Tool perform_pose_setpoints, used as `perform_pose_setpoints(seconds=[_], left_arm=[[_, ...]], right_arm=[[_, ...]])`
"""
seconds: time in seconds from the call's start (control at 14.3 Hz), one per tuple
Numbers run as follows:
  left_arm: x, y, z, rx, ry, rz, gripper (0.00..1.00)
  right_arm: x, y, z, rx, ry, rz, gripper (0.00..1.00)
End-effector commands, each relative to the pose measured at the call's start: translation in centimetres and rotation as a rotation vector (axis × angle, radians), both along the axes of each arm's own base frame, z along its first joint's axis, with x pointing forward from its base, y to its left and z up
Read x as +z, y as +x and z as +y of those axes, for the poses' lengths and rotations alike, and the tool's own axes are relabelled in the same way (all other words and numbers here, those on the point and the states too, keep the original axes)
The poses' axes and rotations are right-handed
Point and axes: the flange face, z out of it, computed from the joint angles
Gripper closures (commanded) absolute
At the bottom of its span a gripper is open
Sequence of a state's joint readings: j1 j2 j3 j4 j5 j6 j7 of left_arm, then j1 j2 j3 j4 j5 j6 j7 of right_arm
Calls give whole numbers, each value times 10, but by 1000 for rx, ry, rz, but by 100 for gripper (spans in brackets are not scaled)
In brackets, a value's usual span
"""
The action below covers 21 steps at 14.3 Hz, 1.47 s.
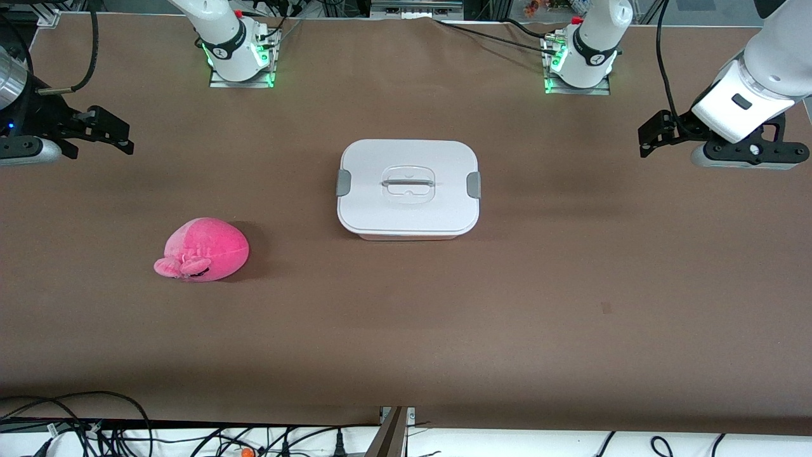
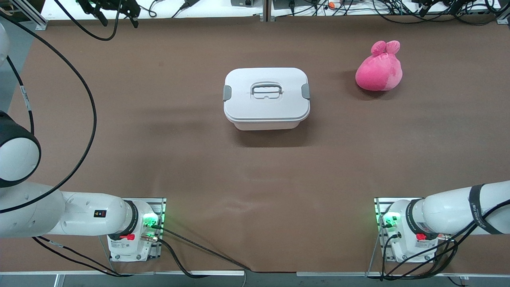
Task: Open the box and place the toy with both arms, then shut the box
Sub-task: 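Move the left gripper from rest toward the white box lid, then grasp the lid handle of the white box with the left gripper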
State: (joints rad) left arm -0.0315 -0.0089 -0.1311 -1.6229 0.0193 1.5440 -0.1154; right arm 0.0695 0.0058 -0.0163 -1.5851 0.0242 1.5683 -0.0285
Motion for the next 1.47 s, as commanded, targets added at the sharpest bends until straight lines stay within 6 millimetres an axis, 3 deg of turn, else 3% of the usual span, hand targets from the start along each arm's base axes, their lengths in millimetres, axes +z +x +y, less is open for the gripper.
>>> perform_pose_setpoints(seconds=[0.0,0.21,0.35,0.77,0.98,1.19,1.4], left_arm=[[-2,-2,-17,-25,-21,51,0],[-28,-8,-65,-117,-20,142,0],[-43,-18,-117,-294,-66,185,0],[-126,-23,-279,-903,-186,241,0],[-150,-46,-348,-1062,-213,171,0],[-184,-43,-381,-1127,-246,90,0],[-219,-27,-394,-1253,-236,-22,0]], right_arm=[[5,1,1,-5,-12,-11,0],[6,1,1,-5,-11,-12,0],[6,1,1,-3,-11,-12,0],[6,1,1,0,-13,-13,0],[6,1,1,1,-13,-13,0],[7,1,4,6,-13,-14,0],[7,2,3,4,-11,-19,0]])
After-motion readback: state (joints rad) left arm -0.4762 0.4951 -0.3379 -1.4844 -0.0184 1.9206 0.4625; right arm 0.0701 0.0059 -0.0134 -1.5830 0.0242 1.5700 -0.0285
